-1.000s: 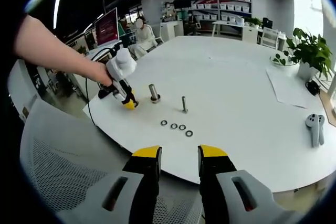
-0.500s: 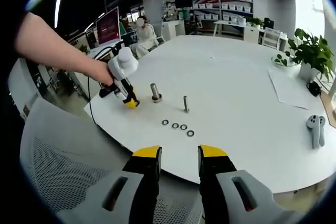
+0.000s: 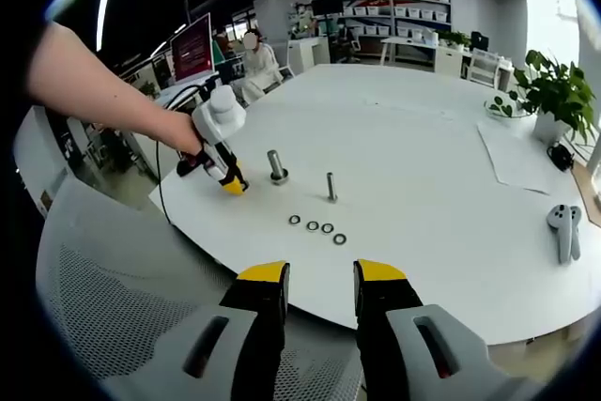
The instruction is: Place the washer onto the threaded stud by aligning its center hole with the stud, sliding it down to the base, and recovering from edge contact or off-axis alignment until the washer reaches the visible bottom stop.
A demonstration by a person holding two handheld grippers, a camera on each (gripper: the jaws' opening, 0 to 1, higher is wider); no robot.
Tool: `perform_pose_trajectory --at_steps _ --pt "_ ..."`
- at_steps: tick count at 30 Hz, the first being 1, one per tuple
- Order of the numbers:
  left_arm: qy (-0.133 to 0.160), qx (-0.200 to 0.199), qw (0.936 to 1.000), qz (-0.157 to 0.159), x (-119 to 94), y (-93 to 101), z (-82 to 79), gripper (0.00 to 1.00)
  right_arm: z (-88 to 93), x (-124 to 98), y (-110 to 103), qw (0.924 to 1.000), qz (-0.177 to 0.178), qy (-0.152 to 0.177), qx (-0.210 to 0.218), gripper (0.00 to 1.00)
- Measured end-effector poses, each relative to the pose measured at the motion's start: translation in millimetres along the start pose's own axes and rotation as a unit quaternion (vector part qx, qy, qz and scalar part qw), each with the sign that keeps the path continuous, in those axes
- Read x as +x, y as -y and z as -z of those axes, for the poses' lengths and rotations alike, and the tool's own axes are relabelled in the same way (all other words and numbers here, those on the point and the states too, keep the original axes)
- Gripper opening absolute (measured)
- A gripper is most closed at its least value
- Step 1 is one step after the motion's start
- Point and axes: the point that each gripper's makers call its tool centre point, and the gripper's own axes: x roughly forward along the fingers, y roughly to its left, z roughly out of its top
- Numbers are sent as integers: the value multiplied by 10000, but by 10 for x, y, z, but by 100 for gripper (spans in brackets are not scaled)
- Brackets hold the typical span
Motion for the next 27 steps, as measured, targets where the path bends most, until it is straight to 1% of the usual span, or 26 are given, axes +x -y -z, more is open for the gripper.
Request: perform_pose_trajectory --at_steps 2,4,8,10,12,14,16,17,20,22,24,27 --pt "66 -68 10000 -20 23 -27 -7 21 -3 11 0 10000 -4 -6 -5 30" --pt "128 -152 9998 -51 -2 4 12 21 -7 3 -8 10000 -9 -9 -12 30" --pt "309 -135 9994 -82 30 -44 17 21 -16 0 -13 10000 -19 8 -13 30" --pt "361 -137 9992 -77 -6 11 -39 20 -11 0 -11 10000 -19 9 -11 30" --pt "418 -224 9988 -84 -43 49 3 20 -8 5 -14 10000 -28 13 -17 30" --pt "463 -224 9986 -100 -14 17 21 20 -19 0 -12 10000 -27 32 -7 30" --pt "457 -199 9987 -98 -1 18 22 20 -22 -3 -9 10000 -25 44 10 30" --pt "442 -127 9989 -96 9 -6 22 20 -20 -3 -6 10000 -20 50 15 30" --pt "422 -123 9990 -84 2 2 23 20 -22 5 -2 10000 -18 58 23 30" --pt "406 -97 9991 -78 -3 -4 -15 20 -23 4 -9 10000 -25 60 24 30" --pt "361 -62 9993 -78 2 -10 -12 19 -21 8 -9 10000 -28 59 23 30" --pt "307 128 9994 -80 -7 -1 -14 19 -27 9 -2 10000 -27 74 39 30"
